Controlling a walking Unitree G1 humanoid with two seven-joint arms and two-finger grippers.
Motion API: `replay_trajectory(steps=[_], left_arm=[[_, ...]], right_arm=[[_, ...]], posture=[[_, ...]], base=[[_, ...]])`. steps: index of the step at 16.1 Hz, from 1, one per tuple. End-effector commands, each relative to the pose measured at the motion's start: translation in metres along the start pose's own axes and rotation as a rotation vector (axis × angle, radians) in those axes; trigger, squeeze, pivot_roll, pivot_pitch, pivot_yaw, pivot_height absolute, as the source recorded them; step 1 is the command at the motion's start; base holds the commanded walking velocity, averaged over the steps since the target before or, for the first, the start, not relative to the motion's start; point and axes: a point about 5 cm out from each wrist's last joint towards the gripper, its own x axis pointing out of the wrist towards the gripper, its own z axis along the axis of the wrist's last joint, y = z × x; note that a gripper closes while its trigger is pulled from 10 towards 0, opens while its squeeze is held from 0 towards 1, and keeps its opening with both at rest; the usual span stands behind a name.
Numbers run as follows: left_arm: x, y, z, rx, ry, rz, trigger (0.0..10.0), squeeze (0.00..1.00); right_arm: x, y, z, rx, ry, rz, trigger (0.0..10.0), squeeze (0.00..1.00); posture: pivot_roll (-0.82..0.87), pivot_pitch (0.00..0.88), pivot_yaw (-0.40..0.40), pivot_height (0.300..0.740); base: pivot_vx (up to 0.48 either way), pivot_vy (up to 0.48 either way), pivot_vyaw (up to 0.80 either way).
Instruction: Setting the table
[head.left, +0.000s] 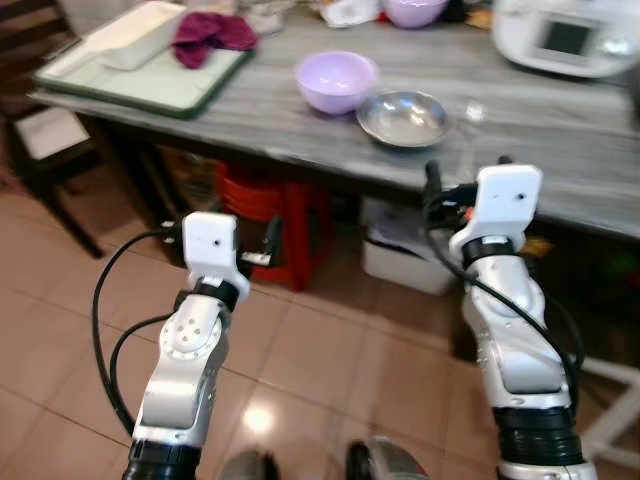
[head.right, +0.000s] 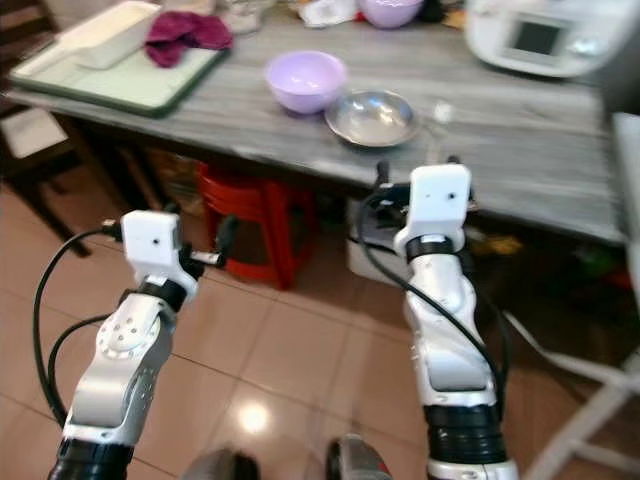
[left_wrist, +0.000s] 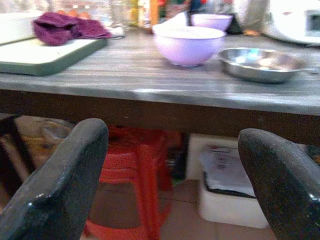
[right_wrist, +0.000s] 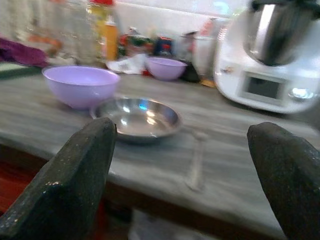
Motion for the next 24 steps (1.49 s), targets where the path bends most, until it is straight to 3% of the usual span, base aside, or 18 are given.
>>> replay_trajectory(steps=[1, 7, 14, 24], left_arm=[[-0.004, 0.006, -0.003, 0.006, 0.013, 0.02, 10.0, 0.0], [-0.006, 0.002, -0.003, 0.015, 0.009, -0.006, 10.0, 0.0], [-0.006, 0.003, 0.0, 0.012, -0.012, -0.045, 10.0, 0.0], [-0.007, -0.006, -0.001, -0.011, -0.01, -0.079, 10.0, 0.0]], right_arm=[[0.0, 0.006, 0.003, 0.012, -0.01, 0.023, 10.0, 0.0], [-0.003, 0.006, -0.001, 0.009, 0.002, 0.02, 10.0, 0.0], [-0.003, 0.005, -0.002, 0.007, 0.007, 0.011, 10.0, 0.0], [-0.004, 0.004, -0.002, -0.003, 0.015, 0.017, 10.0, 0.0]], posture=[[-0.12, 0.183, 0.003, 0.74], [-0.12, 0.189, 0.003, 0.74], [-0.12, 0.201, 0.007, 0.74], [-0.14, 0.21, -0.002, 0.74]], base=[[-0.3, 0.0, 0.0], [-0.286, 0.0, 0.0], [0.0, 0.0, 0.0], [0.0, -0.277, -0.51]])
